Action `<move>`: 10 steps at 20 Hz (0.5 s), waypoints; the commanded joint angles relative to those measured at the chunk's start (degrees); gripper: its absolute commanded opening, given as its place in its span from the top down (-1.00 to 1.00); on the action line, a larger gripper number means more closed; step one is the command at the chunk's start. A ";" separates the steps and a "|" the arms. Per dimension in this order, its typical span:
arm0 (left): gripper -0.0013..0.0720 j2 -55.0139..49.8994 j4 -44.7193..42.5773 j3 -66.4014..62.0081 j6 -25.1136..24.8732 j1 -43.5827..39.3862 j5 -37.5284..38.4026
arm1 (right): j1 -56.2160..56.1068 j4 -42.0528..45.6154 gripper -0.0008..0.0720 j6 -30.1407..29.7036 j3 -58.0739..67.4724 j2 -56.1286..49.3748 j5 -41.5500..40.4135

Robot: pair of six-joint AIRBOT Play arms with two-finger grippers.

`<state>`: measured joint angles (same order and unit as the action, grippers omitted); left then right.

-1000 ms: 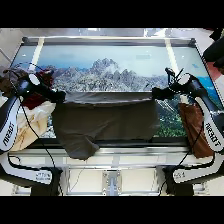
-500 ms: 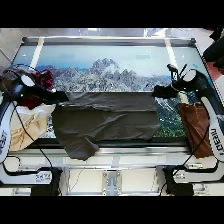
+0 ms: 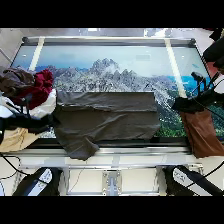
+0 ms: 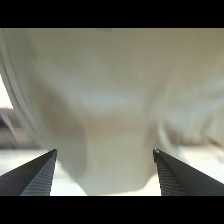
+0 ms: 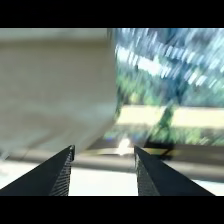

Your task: Fold the shirts.

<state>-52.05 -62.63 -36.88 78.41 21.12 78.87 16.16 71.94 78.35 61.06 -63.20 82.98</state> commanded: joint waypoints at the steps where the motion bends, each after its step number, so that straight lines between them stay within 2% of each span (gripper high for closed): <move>1: -0.96 2.34 1.60 8.79 1.42 1.81 5.81 | 2.40 -4.02 -0.18 -2.47 -4.87 0.33 3.39; 6: -0.96 -2.19 -7.45 9.07 6.36 1.75 3.61 | 2.36 -7.69 -0.18 -3.02 -4.92 -0.26 -4.00; 10: -0.96 -8.48 -4.55 9.07 6.08 1.70 -0.68 | 2.36 -9.03 -0.18 -3.06 -4.92 -0.24 -4.76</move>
<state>-56.88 -67.66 -28.18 83.64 22.76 80.79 18.44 64.42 75.53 56.34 -63.42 79.48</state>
